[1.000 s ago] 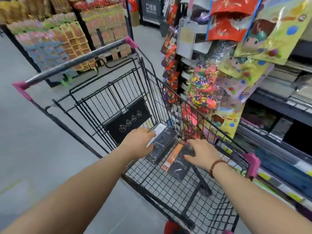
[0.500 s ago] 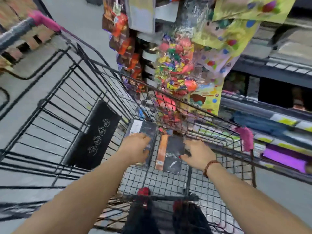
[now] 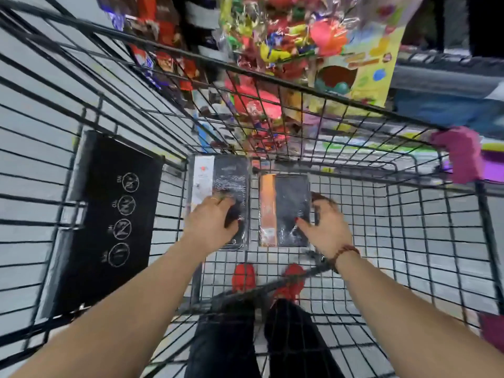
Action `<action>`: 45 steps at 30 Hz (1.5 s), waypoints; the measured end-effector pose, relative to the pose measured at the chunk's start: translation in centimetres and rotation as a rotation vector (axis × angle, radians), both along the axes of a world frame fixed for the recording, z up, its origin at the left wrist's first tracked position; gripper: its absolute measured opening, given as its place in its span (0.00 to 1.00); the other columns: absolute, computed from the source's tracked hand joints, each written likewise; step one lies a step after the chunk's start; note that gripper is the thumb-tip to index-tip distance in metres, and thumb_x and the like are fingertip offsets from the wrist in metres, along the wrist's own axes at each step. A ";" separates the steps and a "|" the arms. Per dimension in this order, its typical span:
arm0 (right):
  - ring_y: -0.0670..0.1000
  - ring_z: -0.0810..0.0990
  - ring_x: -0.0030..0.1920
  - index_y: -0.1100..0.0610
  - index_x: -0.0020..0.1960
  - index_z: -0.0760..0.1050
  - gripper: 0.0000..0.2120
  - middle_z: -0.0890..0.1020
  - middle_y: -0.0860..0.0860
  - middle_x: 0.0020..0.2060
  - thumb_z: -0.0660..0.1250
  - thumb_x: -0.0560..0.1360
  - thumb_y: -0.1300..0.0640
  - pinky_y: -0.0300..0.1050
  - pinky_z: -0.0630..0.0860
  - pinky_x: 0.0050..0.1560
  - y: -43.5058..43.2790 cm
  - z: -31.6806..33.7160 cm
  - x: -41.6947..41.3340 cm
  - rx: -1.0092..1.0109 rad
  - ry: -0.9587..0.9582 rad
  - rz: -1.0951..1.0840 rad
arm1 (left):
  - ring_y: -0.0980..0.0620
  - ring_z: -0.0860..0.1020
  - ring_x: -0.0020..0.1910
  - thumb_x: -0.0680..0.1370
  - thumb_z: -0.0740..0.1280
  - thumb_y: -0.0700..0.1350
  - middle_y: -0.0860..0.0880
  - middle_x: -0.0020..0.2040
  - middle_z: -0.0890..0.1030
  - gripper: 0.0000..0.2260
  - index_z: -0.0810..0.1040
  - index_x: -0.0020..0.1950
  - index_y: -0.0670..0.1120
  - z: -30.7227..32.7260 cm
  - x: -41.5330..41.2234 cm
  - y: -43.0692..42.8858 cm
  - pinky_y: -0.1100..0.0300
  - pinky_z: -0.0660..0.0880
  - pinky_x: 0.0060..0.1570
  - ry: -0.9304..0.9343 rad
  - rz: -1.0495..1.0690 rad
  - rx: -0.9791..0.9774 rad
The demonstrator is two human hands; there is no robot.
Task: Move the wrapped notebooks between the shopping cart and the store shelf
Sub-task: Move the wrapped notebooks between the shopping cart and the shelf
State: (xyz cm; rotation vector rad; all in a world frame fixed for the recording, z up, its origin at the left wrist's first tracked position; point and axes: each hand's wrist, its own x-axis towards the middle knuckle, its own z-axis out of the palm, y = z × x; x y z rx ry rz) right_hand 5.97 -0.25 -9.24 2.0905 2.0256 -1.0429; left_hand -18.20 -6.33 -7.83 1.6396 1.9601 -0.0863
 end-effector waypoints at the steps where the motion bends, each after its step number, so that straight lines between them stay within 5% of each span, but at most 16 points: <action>1: 0.56 0.76 0.55 0.52 0.60 0.70 0.24 0.74 0.54 0.57 0.69 0.69 0.43 0.48 0.77 0.50 0.0 -1.0 -0.1 -0.018 0.009 -0.054 | 0.42 0.71 0.64 0.75 0.65 0.51 0.44 0.67 0.72 0.23 0.70 0.69 0.48 -1.0 0.1 0.0 0.48 0.72 0.61 -0.017 0.003 0.020; 7: 0.57 0.77 0.54 0.57 0.59 0.70 0.34 0.77 0.56 0.53 0.73 0.61 0.38 0.50 0.78 0.54 -0.3 -6.5 -0.9 -0.053 0.070 -0.351 | 0.38 0.74 0.59 0.71 0.63 0.52 0.40 0.60 0.77 0.24 0.75 0.63 0.40 -5.1 0.1 -0.2 0.46 0.75 0.58 -0.085 -0.022 0.148; 17: 0.56 0.74 0.54 0.60 0.58 0.68 0.42 0.74 0.58 0.54 0.76 0.56 0.35 0.43 0.73 0.51 0.1 -9.9 -2.1 0.020 -0.014 -0.377 | 0.44 0.73 0.57 0.71 0.63 0.54 0.44 0.59 0.76 0.24 0.76 0.62 0.42 -7.4 0.0 -0.3 0.51 0.71 0.58 -0.102 0.014 0.309; 22: 0.53 0.77 0.44 0.60 0.51 0.70 0.27 0.79 0.53 0.46 0.78 0.62 0.48 0.42 0.74 0.43 0.4 -9.5 -1.2 0.010 0.135 -0.454 | 0.47 0.70 0.57 0.71 0.68 0.52 0.45 0.59 0.75 0.23 0.75 0.62 0.42 -7.5 -0.1 -0.3 0.53 0.70 0.58 -0.116 0.025 0.324; 27: 0.47 0.75 0.35 0.62 0.55 0.73 0.15 0.79 0.51 0.39 0.70 0.72 0.56 0.36 0.70 0.36 -0.3 -8.1 -0.5 0.117 0.211 -0.582 | 0.46 0.70 0.59 0.69 0.71 0.47 0.45 0.60 0.75 0.23 0.76 0.62 0.43 -7.4 0.0 -0.2 0.58 0.66 0.61 -0.195 0.083 0.315; 31: 0.43 0.75 0.36 0.64 0.56 0.75 0.10 0.79 0.53 0.41 0.61 0.77 0.62 0.28 0.71 0.35 -0.1 -6.6 -1.6 0.205 0.396 -0.619 | 0.53 0.73 0.55 0.71 0.73 0.45 0.50 0.56 0.74 0.19 0.77 0.60 0.47 -6.5 0.9 0.4 0.66 0.69 0.56 -0.418 0.298 0.274; 34: 0.44 0.73 0.38 0.61 0.50 0.76 0.07 0.76 0.50 0.39 0.59 0.78 0.62 0.35 0.71 0.41 0.0 -5.5 -3.4 0.185 0.546 -0.609 | 0.59 0.76 0.47 0.73 0.71 0.45 0.55 0.50 0.76 0.15 0.75 0.58 0.50 -5.1 2.3 1.3 0.72 0.73 0.46 -0.666 0.581 0.179; 38: 0.46 0.75 0.42 0.58 0.50 0.75 0.06 0.77 0.51 0.41 0.60 0.79 0.62 0.35 0.71 0.44 -0.7 -4.5 -6.4 0.097 0.737 -0.624 | 0.53 0.80 0.47 0.75 0.68 0.52 0.51 0.48 0.81 0.11 0.74 0.55 0.51 -4.6 3.5 1.6 0.60 0.77 0.47 -0.848 0.786 0.092; 41: 0.46 0.73 0.39 0.57 0.47 0.75 0.06 0.76 0.49 0.39 0.59 0.79 0.61 0.31 0.71 0.40 -1.0 -4.5 -7.9 0.050 0.739 -0.536 | 0.54 0.78 0.39 0.77 0.66 0.52 0.52 0.41 0.80 0.08 0.73 0.51 0.50 -5.1 3.4 1.5 0.68 0.74 0.37 -0.760 0.902 0.205; 45: 0.51 0.77 0.42 0.58 0.50 0.78 0.08 0.80 0.52 0.40 0.60 0.78 0.59 0.45 0.76 0.45 -0.6 -5.3 -7.8 -0.047 0.722 -0.470 | 0.48 0.80 0.43 0.76 0.67 0.48 0.49 0.44 0.81 0.01 0.75 0.46 0.54 -6.2 1.7 1.2 0.56 0.78 0.43 -0.694 0.962 0.294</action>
